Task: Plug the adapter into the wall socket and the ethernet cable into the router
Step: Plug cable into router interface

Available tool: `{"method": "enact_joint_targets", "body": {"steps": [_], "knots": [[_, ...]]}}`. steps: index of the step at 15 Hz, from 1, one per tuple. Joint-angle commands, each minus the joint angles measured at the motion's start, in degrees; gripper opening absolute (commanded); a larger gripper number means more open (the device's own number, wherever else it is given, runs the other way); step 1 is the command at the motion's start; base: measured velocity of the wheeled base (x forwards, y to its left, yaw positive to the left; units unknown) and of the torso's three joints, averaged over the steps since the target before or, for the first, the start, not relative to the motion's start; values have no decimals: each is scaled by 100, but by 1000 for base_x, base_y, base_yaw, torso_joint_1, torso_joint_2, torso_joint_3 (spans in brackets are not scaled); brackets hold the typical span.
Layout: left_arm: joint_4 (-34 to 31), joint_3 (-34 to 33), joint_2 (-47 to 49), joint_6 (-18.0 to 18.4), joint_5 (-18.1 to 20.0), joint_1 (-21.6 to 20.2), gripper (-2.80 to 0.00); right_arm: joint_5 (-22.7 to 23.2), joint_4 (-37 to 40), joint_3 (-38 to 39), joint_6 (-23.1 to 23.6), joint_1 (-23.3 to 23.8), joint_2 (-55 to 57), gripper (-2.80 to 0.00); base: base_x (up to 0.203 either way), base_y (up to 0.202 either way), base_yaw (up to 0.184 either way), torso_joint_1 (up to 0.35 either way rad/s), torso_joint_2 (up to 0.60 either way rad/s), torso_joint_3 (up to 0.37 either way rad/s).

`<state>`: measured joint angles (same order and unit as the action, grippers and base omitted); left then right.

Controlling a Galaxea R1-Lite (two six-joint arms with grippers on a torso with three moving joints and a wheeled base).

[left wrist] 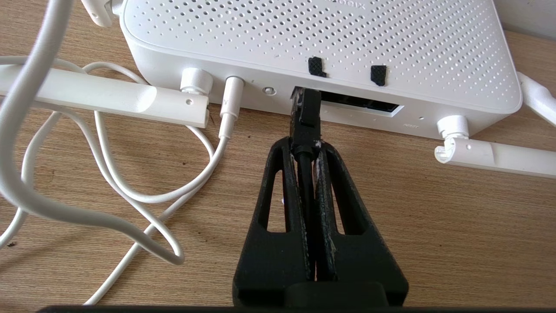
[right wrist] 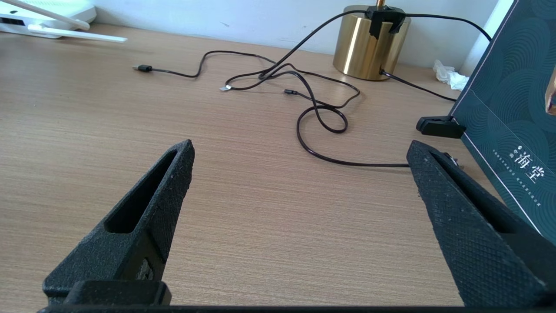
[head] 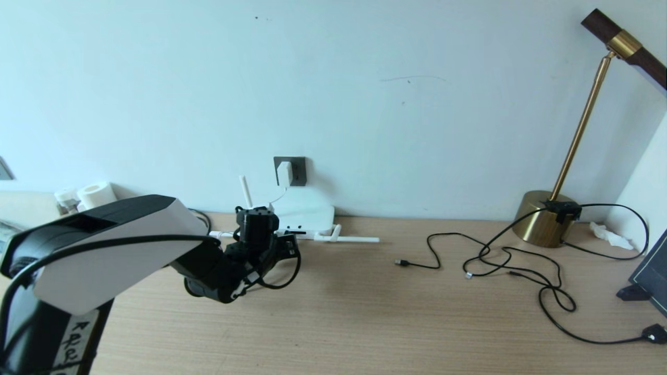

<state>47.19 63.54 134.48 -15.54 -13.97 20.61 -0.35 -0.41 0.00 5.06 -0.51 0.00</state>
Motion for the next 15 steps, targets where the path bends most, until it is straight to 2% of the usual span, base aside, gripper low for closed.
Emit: {"method": "enact_joint_targets", "body": {"steps": [1,15], "knots": [[36,10,17,-13,-9,4,-280,0,-2,25,4,-2,9,0,0,0,0,0,0,0],[10,150,114,-10,-9,-14,-280,0,-2,18,4,-2,9,0,0,0,0,0,0,0]]}}
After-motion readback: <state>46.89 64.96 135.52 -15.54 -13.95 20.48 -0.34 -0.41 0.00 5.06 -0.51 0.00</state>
